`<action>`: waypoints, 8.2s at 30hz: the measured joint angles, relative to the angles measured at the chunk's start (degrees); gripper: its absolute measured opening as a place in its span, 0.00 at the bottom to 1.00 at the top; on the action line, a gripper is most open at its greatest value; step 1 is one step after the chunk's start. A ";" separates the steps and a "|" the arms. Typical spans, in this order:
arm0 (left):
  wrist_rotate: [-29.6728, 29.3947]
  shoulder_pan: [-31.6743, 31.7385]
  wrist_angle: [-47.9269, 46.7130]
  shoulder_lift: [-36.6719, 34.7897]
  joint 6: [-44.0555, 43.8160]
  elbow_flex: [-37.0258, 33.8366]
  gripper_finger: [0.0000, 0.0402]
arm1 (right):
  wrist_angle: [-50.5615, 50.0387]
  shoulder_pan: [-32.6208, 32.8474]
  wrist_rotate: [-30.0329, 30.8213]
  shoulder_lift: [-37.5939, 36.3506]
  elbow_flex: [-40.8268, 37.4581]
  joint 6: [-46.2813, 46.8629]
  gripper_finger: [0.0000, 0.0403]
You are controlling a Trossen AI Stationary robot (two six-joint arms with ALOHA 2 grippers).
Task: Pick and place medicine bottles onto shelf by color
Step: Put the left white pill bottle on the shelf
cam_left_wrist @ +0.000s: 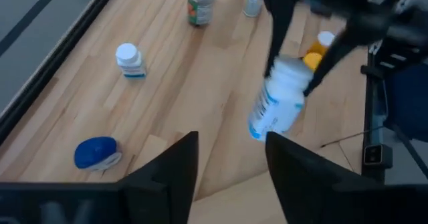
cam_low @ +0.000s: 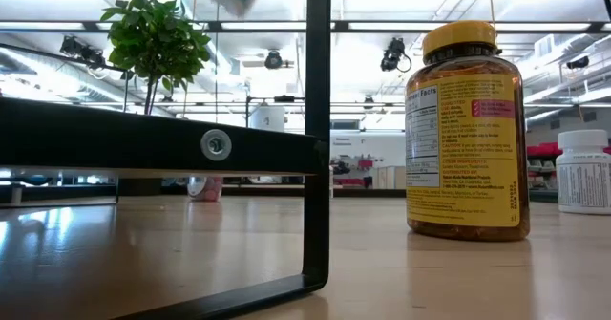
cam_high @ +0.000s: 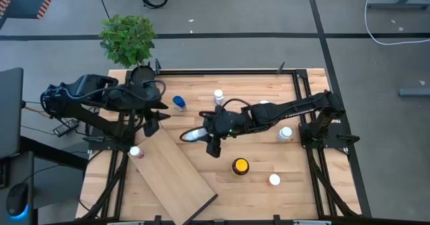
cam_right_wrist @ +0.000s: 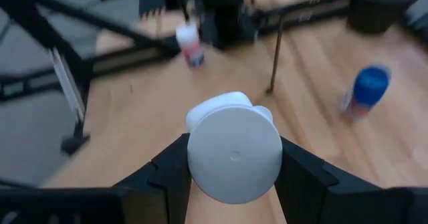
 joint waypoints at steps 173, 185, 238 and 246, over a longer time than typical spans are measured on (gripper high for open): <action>6.40 1.09 23.52 5.82 16.66 0.02 0.82 | -7.08 -3.63 -5.63 -4.28 7.27 -10.30 0.40; 6.86 1.43 23.85 7.72 16.66 0.02 0.77 | -8.35 -3.89 -6.24 -4.26 7.30 -10.51 0.40; 11.26 1.25 2.75 8.17 12.17 0.04 0.17 | -13.12 -3.89 -7.51 -4.42 7.37 -6.33 0.47; 11.63 1.31 3.16 11.47 18.89 -6.14 0.51 | -16.76 -3.49 -7.84 -7.08 7.32 -0.30 0.52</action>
